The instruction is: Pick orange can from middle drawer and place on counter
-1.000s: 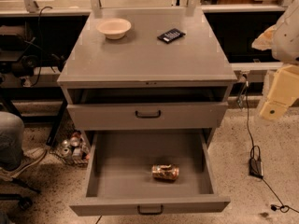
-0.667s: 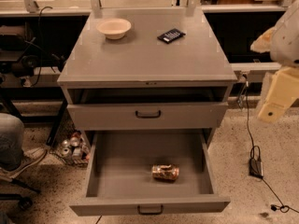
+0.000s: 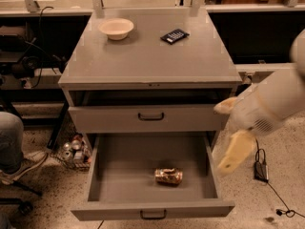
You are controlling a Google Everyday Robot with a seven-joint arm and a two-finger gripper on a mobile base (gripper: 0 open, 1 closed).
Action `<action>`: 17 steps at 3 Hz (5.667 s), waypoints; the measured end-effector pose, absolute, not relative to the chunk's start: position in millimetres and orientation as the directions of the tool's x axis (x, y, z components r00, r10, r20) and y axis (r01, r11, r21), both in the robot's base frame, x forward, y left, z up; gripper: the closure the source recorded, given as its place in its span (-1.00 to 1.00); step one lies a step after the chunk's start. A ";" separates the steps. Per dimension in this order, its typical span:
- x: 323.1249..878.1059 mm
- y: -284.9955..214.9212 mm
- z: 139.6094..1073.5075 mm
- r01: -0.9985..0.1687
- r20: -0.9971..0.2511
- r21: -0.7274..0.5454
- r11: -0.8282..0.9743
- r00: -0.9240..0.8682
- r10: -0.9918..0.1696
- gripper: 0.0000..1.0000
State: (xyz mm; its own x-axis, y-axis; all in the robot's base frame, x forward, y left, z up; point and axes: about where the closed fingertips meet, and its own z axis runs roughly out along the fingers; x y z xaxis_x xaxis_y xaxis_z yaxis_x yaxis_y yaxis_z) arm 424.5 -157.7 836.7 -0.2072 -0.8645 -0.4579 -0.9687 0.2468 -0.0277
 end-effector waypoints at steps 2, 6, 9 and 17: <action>414.3 -103.6 743.2 -0.971 -0.537 0.072 0.229 -0.231 -0.811 -1.00; 547.7 -80.9 498.9 -0.908 -0.590 0.053 0.416 -0.365 -0.720 -1.00; 574.2 -79.9 406.6 -0.901 -0.567 0.021 0.433 -0.367 -0.737 -1.00; 502.8 -146.3 566.9 -0.962 -0.747 -0.023 0.272 -0.164 -0.644 1.00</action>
Offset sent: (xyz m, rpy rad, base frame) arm -0.0092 0.0448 -0.0670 0.1006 0.0639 0.0270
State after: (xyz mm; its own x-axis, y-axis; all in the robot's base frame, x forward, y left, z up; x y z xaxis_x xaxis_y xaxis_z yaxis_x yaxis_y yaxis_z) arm 502.8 -146.3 566.9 -0.1641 -0.6439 -0.7473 -0.9619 0.2724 -0.0235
